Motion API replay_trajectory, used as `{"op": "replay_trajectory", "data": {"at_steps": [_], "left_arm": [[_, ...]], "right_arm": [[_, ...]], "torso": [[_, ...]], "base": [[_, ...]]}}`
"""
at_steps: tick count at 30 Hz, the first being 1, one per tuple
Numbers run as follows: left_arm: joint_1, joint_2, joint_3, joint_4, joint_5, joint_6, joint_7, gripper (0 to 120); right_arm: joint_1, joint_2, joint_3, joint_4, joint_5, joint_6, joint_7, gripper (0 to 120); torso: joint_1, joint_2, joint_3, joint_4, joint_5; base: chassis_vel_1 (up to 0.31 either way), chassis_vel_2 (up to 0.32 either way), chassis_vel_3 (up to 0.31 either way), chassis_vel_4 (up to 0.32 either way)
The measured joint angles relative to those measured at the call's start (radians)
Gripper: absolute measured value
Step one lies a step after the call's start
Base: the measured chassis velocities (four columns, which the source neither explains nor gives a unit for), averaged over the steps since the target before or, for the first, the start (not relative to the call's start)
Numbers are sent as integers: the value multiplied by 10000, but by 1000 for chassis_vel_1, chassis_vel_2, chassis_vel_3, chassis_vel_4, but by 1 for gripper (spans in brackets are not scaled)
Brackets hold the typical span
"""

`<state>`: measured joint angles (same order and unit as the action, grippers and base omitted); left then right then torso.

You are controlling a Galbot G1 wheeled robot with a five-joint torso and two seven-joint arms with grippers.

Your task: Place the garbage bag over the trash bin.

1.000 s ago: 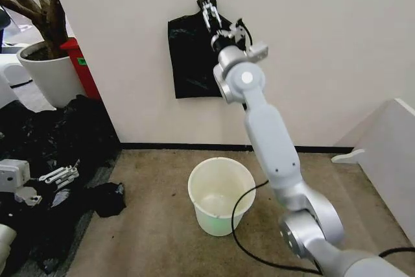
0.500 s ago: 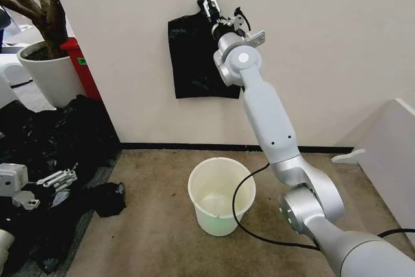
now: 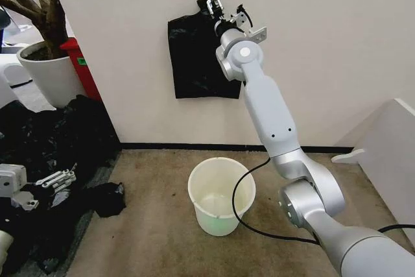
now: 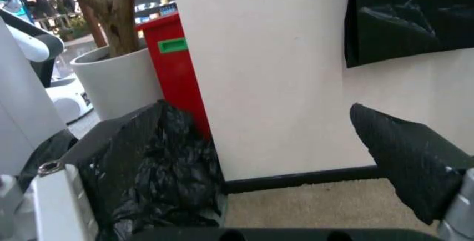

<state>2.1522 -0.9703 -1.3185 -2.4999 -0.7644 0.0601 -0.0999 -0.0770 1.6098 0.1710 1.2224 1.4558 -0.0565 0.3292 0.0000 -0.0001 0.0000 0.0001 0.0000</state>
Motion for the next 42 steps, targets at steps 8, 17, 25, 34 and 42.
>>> {"op": "replay_trajectory", "data": {"at_steps": [8,17,25,34,42], "left_arm": [[6,-10,-13,0,1,-3,5,100],[11,-10,-28,0,3,-8,12,100],[14,-10,-45,0,3,-18,18,100],[17,-15,-80,0,6,-51,37,100],[18,-19,-96,0,12,-77,44,100]], "right_arm": [[72,-5,-60,-10,-2,0,28,74],[199,-13,-141,-169,-86,5,12,65],[205,-16,-215,-251,-195,152,7,34],[210,-16,-249,-296,-187,239,88,7],[193,-17,-300,-286,-89,179,267,0]], "torso": [[0,0,0,0,0],[0,0,0,0,0],[0,0,0,-1,0],[0,0,0,-1,-1],[0,0,0,-1,0]], "base": [[0,0,0,0],[0,0,0,0],[0,0,0,0],[0,0,0,0],[0,0,0,0]]}}
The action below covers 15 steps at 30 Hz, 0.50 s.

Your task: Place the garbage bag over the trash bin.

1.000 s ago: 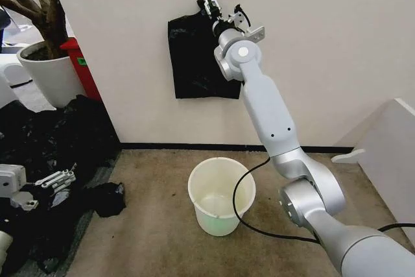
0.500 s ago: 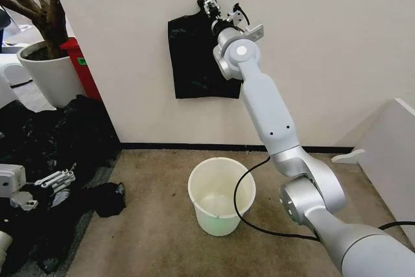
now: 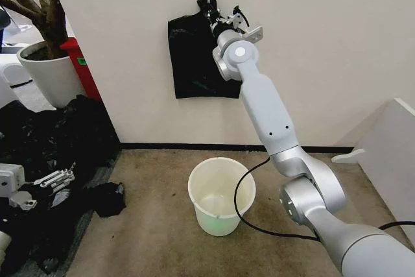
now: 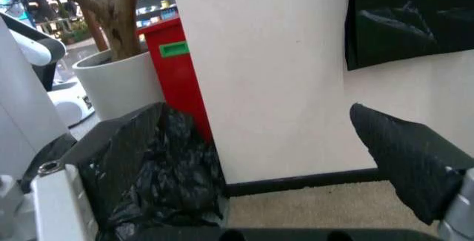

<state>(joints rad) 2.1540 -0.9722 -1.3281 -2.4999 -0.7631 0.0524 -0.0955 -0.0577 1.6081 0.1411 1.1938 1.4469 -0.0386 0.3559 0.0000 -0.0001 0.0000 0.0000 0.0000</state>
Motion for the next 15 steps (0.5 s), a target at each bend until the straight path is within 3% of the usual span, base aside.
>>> {"op": "replay_trajectory", "data": {"at_steps": [9,15], "left_arm": [[0,-15,-13,0,11,-31,14,100],[0,-56,-18,0,31,-82,40,100]], "right_arm": [[-174,0,-174,208,163,16,669,0],[-740,-1,-487,952,771,395,2195,0]], "torso": [[0,0,0,1,0],[0,0,0,0,0]], "base": [[0,0,0,0],[0,0,0,0]]}}
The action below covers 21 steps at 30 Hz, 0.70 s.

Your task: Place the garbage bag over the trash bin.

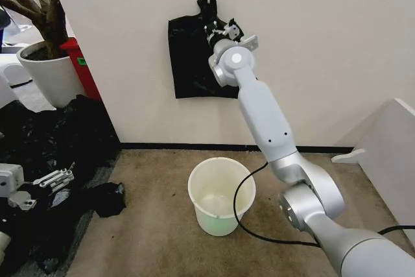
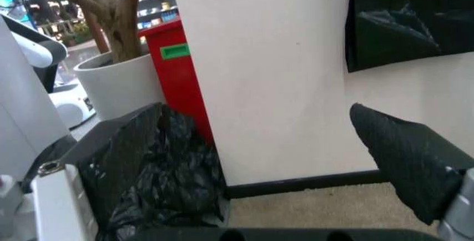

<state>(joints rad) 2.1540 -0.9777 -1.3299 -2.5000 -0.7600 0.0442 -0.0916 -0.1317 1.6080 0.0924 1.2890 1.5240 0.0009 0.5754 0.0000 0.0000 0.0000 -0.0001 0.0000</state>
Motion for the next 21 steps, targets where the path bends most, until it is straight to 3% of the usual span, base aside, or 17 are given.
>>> {"op": "replay_trajectory", "data": {"at_steps": [8,21], "left_arm": [[-33,-296,-13,0,186,-365,238,100],[-60,-418,125,0,329,-448,330,100]], "right_arm": [[-839,0,-481,1035,190,294,795,0],[-1914,-1,-697,2056,306,369,1007,0]], "torso": [[0,0,-1,2,0],[0,2,-1,1,0]], "base": [[0,0,0,0],[0,0,0,0]]}}
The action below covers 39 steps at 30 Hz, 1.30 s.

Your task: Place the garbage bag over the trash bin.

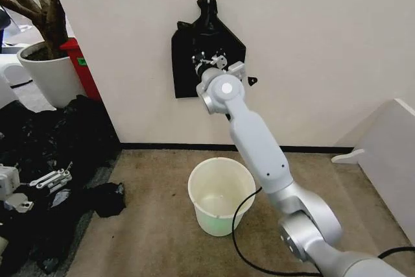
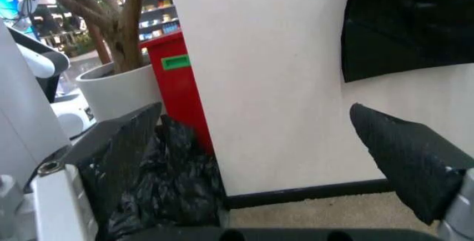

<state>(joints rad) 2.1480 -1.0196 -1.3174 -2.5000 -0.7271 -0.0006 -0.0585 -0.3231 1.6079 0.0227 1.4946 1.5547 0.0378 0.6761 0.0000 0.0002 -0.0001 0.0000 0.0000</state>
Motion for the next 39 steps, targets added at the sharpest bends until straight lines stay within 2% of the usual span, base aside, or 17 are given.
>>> {"op": "replay_trajectory", "data": {"at_steps": [21,39], "left_arm": [[52,-177,-61,0,37,-190,33,100],[108,-341,-167,0,61,-378,61,100]], "right_arm": [[-2534,-1005,-81,2045,130,112,304,0],[-4339,-1230,-315,3256,-129,262,373,0]], "torso": [[0,0,0,-1,1],[0,-2,1,0,1]], "base": [[0,0,0,0],[0,0,0,0]]}}
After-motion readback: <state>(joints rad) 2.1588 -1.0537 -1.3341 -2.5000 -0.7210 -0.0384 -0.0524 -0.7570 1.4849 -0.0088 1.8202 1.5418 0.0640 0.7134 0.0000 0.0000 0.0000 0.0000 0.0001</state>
